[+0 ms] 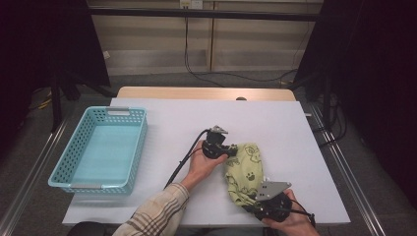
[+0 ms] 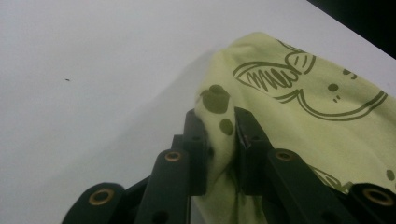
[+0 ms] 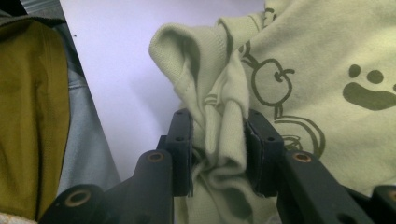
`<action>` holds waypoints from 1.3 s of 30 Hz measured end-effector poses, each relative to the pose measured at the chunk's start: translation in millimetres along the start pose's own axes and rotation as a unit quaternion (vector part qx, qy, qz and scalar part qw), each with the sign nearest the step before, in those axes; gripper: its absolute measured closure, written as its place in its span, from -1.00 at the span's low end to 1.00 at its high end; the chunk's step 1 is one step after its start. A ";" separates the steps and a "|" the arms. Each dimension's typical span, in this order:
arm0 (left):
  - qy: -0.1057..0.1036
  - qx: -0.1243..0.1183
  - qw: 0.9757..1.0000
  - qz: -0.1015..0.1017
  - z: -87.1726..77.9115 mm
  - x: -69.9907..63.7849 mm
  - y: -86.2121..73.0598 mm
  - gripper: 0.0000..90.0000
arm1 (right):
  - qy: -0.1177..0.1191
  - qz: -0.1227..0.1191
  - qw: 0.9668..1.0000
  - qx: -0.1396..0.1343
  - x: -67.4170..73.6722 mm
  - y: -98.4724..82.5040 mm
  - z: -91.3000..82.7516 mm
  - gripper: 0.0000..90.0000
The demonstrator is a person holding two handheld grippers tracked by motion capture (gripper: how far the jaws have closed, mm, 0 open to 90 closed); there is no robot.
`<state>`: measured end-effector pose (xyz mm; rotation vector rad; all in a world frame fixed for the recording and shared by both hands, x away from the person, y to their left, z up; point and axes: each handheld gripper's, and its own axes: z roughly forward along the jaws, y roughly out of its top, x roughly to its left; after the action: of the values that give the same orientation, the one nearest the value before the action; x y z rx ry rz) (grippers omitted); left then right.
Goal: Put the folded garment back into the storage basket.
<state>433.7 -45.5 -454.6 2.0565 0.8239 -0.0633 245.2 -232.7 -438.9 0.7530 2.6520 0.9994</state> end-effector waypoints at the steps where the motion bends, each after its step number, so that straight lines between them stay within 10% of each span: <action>1: 0.000 0.001 1.000 0.002 -1.0 0.2 0.9 0.73 | -0.002 -0.005 1.000 -0.004 -1.3 -0.5 0.1 0.48; 39: 0.026 -0.034 0.999 0.008 -30.2 -0.6 19.2 0.74 | 0.002 0.016 0.997 -0.081 -6.5 9.7 -8.1 0.51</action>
<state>436.6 -30.2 -422.3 2.0067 0.8305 0.0266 251.5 -234.5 -426.3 0.7591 2.5320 1.2087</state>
